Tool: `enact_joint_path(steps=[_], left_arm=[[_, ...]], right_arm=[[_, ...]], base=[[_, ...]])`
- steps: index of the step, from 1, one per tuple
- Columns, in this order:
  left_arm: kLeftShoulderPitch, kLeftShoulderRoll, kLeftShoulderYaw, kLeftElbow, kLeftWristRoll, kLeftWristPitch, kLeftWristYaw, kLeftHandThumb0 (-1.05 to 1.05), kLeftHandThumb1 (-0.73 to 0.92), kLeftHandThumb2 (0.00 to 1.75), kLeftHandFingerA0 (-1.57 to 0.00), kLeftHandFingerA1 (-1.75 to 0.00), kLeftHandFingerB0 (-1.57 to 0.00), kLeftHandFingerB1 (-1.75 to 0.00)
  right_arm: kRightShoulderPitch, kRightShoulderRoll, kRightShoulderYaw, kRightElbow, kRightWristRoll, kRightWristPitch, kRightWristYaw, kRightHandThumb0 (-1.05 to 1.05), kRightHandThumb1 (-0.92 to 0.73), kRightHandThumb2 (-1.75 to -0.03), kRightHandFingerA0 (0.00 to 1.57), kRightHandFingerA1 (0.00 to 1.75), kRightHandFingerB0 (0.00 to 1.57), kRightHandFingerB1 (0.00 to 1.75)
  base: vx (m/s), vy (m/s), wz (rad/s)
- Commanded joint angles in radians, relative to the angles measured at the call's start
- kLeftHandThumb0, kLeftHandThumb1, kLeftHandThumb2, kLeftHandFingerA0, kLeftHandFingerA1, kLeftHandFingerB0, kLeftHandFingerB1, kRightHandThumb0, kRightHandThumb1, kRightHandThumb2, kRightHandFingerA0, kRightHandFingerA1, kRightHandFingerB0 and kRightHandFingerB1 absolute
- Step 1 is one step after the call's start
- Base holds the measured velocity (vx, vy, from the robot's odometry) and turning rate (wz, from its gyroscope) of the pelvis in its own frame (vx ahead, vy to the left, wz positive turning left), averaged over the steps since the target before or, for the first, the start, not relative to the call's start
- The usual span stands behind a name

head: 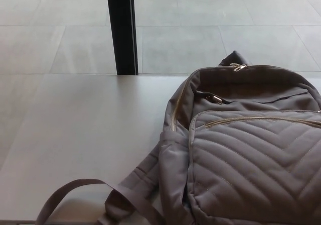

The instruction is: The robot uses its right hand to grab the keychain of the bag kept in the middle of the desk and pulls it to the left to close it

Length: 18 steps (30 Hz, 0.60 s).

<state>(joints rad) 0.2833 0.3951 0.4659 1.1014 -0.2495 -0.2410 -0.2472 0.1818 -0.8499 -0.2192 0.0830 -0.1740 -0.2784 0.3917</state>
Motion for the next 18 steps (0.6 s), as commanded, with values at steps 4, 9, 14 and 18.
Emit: enact_joint_path(steps=[4,9,14,18], left_arm=[[0.018,0.015,-0.004,-0.016,-0.001,-0.032,-0.016,-0.56,0.65,0.60,-0.67,-0.52,-0.61,-0.46],[0.011,0.020,-0.014,0.016,0.014,-0.047,-0.002,-0.57,0.68,0.60,-0.70,-0.51,-0.61,-0.45],[0.019,0.022,-0.026,0.009,0.022,-0.057,0.016,-0.60,0.69,0.61,-0.72,-0.52,-0.62,-0.46],[0.022,0.022,-0.029,0.005,0.023,-0.058,0.019,-0.58,0.71,0.62,-0.73,-0.51,-0.61,-0.45]], right_arm=[[0.030,0.050,-0.012,0.012,-0.072,-0.054,-0.112,-0.26,-0.69,-1.04,0.79,1.75,0.65,1.68],[0.029,0.075,-0.037,0.009,-0.075,-0.012,-0.144,-0.27,-0.68,-1.02,0.79,1.75,0.65,1.72],[0.013,0.116,-0.072,0.039,-0.023,-0.010,-0.151,-0.22,-0.65,-1.04,0.79,1.75,0.65,1.73],[-0.008,0.171,-0.114,0.068,0.031,0.009,-0.165,-0.18,-0.56,-1.11,0.86,1.71,0.78,1.58]], base=[[0.00,0.000,0.00],[0.00,0.000,0.00],[0.00,0.000,0.00],[0.00,0.000,0.00]])
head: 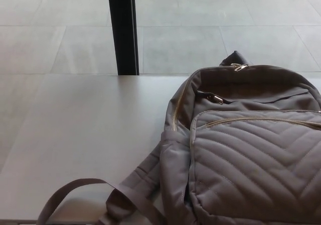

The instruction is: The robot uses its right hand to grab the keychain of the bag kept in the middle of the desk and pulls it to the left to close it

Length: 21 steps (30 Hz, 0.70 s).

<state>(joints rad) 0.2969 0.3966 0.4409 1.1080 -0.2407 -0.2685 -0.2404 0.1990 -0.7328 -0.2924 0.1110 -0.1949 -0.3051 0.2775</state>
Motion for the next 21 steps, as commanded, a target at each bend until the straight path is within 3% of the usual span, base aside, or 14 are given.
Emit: enact_joint_path(steps=[1,4,5,7,9,10,13,14,15,17,20,21], left_arm=[[0.004,0.021,-0.003,0.010,0.014,-0.035,0.012,-0.58,0.71,0.62,-0.73,-0.51,-0.61,-0.45],[-0.002,0.023,-0.003,0.023,0.015,-0.038,0.019,-0.59,0.72,0.62,-0.73,-0.50,-0.61,-0.45],[0.003,0.022,-0.004,0.015,0.014,-0.037,0.018,-0.60,0.73,0.62,-0.73,-0.52,-0.61,-0.46],[0.008,0.019,-0.009,0.004,0.020,-0.035,0.027,-0.61,0.74,0.62,-0.72,-0.51,-0.60,-0.46],[0.007,0.018,-0.006,-0.002,0.014,-0.025,0.030,-0.62,0.75,0.63,-0.72,-0.51,-0.59,-0.46],[0.012,0.019,-0.013,-0.005,0.023,-0.038,0.030,-0.62,0.77,0.63,-0.71,-0.50,-0.58,-0.46],[0.012,0.023,-0.020,0.006,0.032,-0.045,0.034,-0.62,0.77,0.63,-0.72,-0.50,-0.59,-0.46],[0.001,0.023,-0.013,0.020,0.025,-0.034,0.041,-0.63,0.76,0.63,-0.75,-0.51,-0.62,-0.46],[-0.007,0.016,0.011,0.024,-0.008,-0.013,0.020,-0.61,0.75,0.63,-0.73,-0.52,-0.61,-0.47],[0.000,0.019,0.000,0.017,0.007,-0.023,0.031,-0.61,0.76,0.63,-0.74,-0.51,-0.62,-0.46],[0.003,0.018,0.001,0.009,0.003,-0.011,0.024,-0.62,0.78,0.64,-0.71,-0.52,-0.60,-0.46],[0.007,0.018,-0.004,0.005,0.010,-0.018,0.028,-0.63,0.78,0.64,-0.71,-0.51,-0.60,-0.46]], right_arm=[[-0.034,0.077,-0.058,0.053,0.085,0.036,-0.054,-0.18,-0.56,-1.11,0.86,1.71,0.78,1.58],[-0.059,0.115,-0.085,0.061,0.092,0.058,-0.071,-0.21,-0.54,-1.13,0.88,1.69,0.81,1.55],[-0.069,0.134,-0.099,0.060,0.129,0.081,-0.058,-0.25,-0.57,-1.16,0.88,1.75,0.76,1.67],[-0.097,0.174,-0.132,0.050,0.209,0.147,-0.040,-0.22,-0.50,-1.19,0.94,1.70,0.85,1.56],[-0.135,0.242,-0.188,-0.023,0.311,0.336,-0.080,-0.26,-0.37,-1.29,1.09,1.57,1.01,1.41],[-0.154,0.268,-0.213,-0.053,0.353,0.423,-0.100,-0.26,-0.37,-1.29,1.07,1.60,1.01,1.38],[-0.182,0.294,-0.252,-0.071,0.429,0.520,-0.102,-0.24,-0.38,-1.29,1.04,1.64,0.98,1.40],[-0.205,0.304,-0.283,-0.072,0.512,0.576,-0.096,-0.22,-0.37,-1.30,1.01,1.71,0.93,1.49],[-0.232,0.314,-0.313,-0.075,0.587,0.644,-0.104,-0.23,-0.41,-1.18,1.28,1.40,1.10,1.28],[-0.242,0.322,-0.323,-0.082,0.589,0.673,-0.114,-0.23,-0.39,-1.18,1.29,1.41,1.09,1.25],[-0.256,0.332,-0.323,-0.107,0.592,0.710,-0.119,-0.19,-0.42,-1.19,1.28,1.39,1.10,1.23],[-0.263,0.332,-0.315,-0.119,0.587,0.724,-0.116,-0.16,-0.37,-1.32,0.99,1.69,0.95,1.41]], base=[[0.00,0.000,0.00],[0.00,0.000,0.00],[0.00,0.000,0.00],[0.00,0.000,0.00],[0.00,0.000,0.00],[0.00,0.000,0.00],[0.00,0.000,0.00],[0.00,0.000,0.00],[0.00,0.000,0.00],[0.00,0.000,0.00],[0.00,0.000,0.00],[0.00,0.000,0.00]])
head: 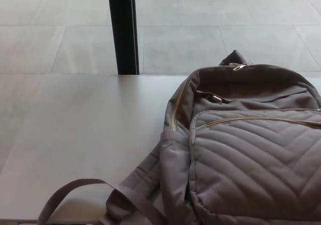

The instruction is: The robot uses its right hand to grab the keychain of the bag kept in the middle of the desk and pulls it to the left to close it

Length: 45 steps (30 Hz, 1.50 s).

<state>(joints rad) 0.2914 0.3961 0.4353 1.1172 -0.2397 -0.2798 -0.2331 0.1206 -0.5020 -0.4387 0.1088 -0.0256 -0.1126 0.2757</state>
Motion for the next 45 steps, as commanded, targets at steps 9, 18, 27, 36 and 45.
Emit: enact_joint_path(steps=[9,18,27,36,45], left_arm=[[0.011,0.009,0.017,-0.009,-0.012,0.013,0.015,-0.65,0.81,0.65,-0.69,-0.52,-0.61,-0.47],[0.020,0.009,0.013,-0.014,-0.006,0.016,0.021,-0.65,0.82,0.65,-0.69,-0.51,-0.59,-0.46],[0.013,0.013,0.011,-0.013,-0.004,0.021,0.024,-0.66,0.83,0.65,-0.72,-0.50,-0.60,-0.45],[0.014,0.011,0.003,-0.016,0.007,-0.001,0.028,-0.67,0.84,0.65,-0.73,-0.50,-0.61,-0.46],[0.014,0.020,-0.002,-0.012,0.012,-0.005,0.022,-0.67,0.84,0.66,-0.72,-0.48,-0.60,-0.45]], right_arm=[[-0.250,0.118,-0.136,-0.153,0.398,0.605,-0.109,-0.09,-0.50,-1.25,0.93,1.75,0.80,1.53],[-0.434,0.083,-0.043,-0.125,0.341,0.723,-0.057,-0.12,-0.59,-1.21,1.25,1.57,0.93,1.34],[-0.498,0.119,0.177,-0.183,0.209,0.747,-0.010,-0.07,-0.45,-1.32,0.92,1.75,0.79,1.63],[-0.443,0.203,0.361,-0.303,0.109,0.733,-0.042,-0.19,-0.38,-1.46,0.97,1.75,0.83,1.71],[-0.327,0.109,0.263,-0.257,0.144,0.697,0.011,-0.11,-0.48,-1.31,0.93,1.75,0.80,1.58]], base=[[0.00,0.000,0.00],[0.00,0.000,0.00],[0.00,0.000,0.00],[0.00,0.000,0.00],[0.00,0.000,0.00]])
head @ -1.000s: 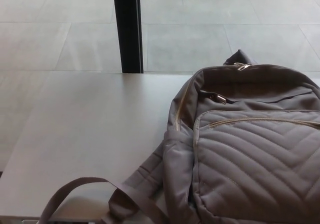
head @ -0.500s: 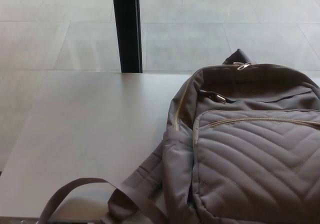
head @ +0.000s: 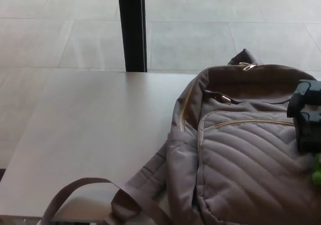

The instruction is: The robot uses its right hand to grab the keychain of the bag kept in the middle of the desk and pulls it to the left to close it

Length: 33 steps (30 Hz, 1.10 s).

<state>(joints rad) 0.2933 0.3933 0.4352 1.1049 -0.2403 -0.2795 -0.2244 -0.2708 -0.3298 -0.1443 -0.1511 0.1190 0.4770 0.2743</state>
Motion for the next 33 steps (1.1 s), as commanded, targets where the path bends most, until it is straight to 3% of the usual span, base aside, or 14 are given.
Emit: enact_joint_path(steps=[1,2,3,4,5,6,9,12,15,16,17,27,29,33], left_arm=[[0.010,0.023,0.000,0.001,0.009,0.000,0.011,-0.67,0.84,0.66,-0.72,-0.48,-0.60,-0.45],[0.008,0.022,0.005,0.004,0.001,0.006,0.003,-0.66,0.84,0.66,-0.71,-0.48,-0.60,-0.45],[0.009,0.022,0.003,0.007,0.005,0.001,0.007,-0.65,0.84,0.66,-0.71,-0.48,-0.59,-0.45],[0.011,0.022,0.003,0.010,0.006,-0.001,0.008,-0.65,0.84,0.66,-0.71,-0.48,-0.59,-0.45],[0.011,0.021,0.002,0.014,0.009,-0.004,0.014,-0.66,0.84,0.66,-0.72,-0.49,-0.60,-0.45],[0.010,0.021,0.001,0.015,0.010,-0.006,0.016,-0.66,0.84,0.66,-0.72,-0.49,-0.60,-0.45],[0.027,0.017,0.002,0.004,0.009,-0.012,0.019,-0.67,0.83,0.65,-0.72,-0.49,-0.62,-0.47],[0.024,0.015,0.010,-0.002,-0.001,0.011,0.028,-0.65,0.84,0.65,-0.71,-0.52,-0.62,-0.48],[0.021,0.014,0.016,0.003,-0.008,0.011,0.014,-0.65,0.84,0.66,-0.68,-0.52,-0.60,-0.47],[0.024,0.014,0.015,0.005,-0.006,0.002,0.007,-0.66,0.67,0.99,-0.60,-0.63,-0.57,-0.60],[0.026,0.014,0.014,0.003,-0.003,0.000,0.009,-0.66,0.84,0.66,-0.68,-0.51,-0.60,-0.47],[0.023,0.012,0.030,0.033,-0.014,-0.003,0.009,-0.63,0.84,0.65,-0.71,-0.51,-0.63,-0.48],[0.019,0.016,0.028,0.036,-0.013,-0.005,-0.003,-0.62,0.85,0.65,-0.69,-0.51,-0.62,-0.48],[0.026,0.017,0.021,0.041,0.001,-0.034,0.001,-0.59,0.85,0.66,-0.73,-0.50,-0.64,-0.48]], right_arm=[[0.068,-0.079,-0.037,0.000,0.001,0.111,0.019,-0.11,-0.48,-1.31,0.93,1.75,0.80,1.58],[0.070,-0.094,-0.051,0.012,0.011,0.100,0.030,-0.12,-0.51,-1.26,0.93,1.75,0.79,1.56],[0.073,-0.106,-0.067,0.018,0.014,0.088,0.031,-0.14,-0.57,-1.17,0.91,1.75,0.77,1.38],[0.074,-0.112,-0.071,0.021,0.015,0.084,0.031,-0.14,-0.57,-1.17,0.91,1.75,0.77,1.38],[0.074,-0.115,-0.089,0.021,0.020,0.091,0.022,-0.17,-0.68,-0.91,0.86,1.70,0.76,0.89],[0.074,-0.117,-0.097,0.021,0.022,0.095,0.019,-0.17,-0.68,-0.91,0.86,1.70,0.76,0.89],[0.075,-0.145,-0.102,0.029,0.014,0.067,0.036,-0.23,-0.81,-0.66,0.81,1.56,0.68,0.57],[0.077,-0.176,-0.117,0.036,0.028,0.029,0.077,-0.31,-0.78,-0.67,0.75,1.48,0.59,0.53],[0.074,-0.197,-0.120,0.038,0.033,0.000,0.104,-0.32,-0.78,-0.67,0.73,1.51,0.58,0.52],[0.070,-0.200,-0.124,0.035,0.040,-0.003,0.111,-0.31,-0.79,-0.67,0.73,1.50,0.56,0.53],[0.065,-0.201,-0.129,0.025,0.051,0.008,0.116,-0.30,-0.79,-0.67,0.71,1.50,0.56,0.53],[0.092,-0.278,-0.058,-0.012,0.011,-0.134,0.224,-0.20,-0.81,-0.70,0.76,1.40,0.62,0.60],[0.098,-0.322,-0.052,-0.003,0.003,-0.176,0.254,-0.18,-0.79,-0.70,0.75,1.27,0.64,0.58],[0.099,-0.392,-0.041,0.015,0.002,-0.198,0.303,-0.12,-0.79,-0.75,0.58,1.02,0.59,0.55]], base=[[0.00,0.000,0.00],[0.00,0.000,0.00],[0.00,0.000,0.00],[0.00,0.000,0.00],[0.00,0.000,0.00],[0.00,0.000,0.00],[0.00,0.000,0.00],[0.00,0.000,0.00],[0.00,0.000,0.00],[0.00,0.000,0.00],[0.00,0.000,0.00],[0.00,0.000,0.00],[0.00,0.000,0.00],[0.00,0.000,0.00]])
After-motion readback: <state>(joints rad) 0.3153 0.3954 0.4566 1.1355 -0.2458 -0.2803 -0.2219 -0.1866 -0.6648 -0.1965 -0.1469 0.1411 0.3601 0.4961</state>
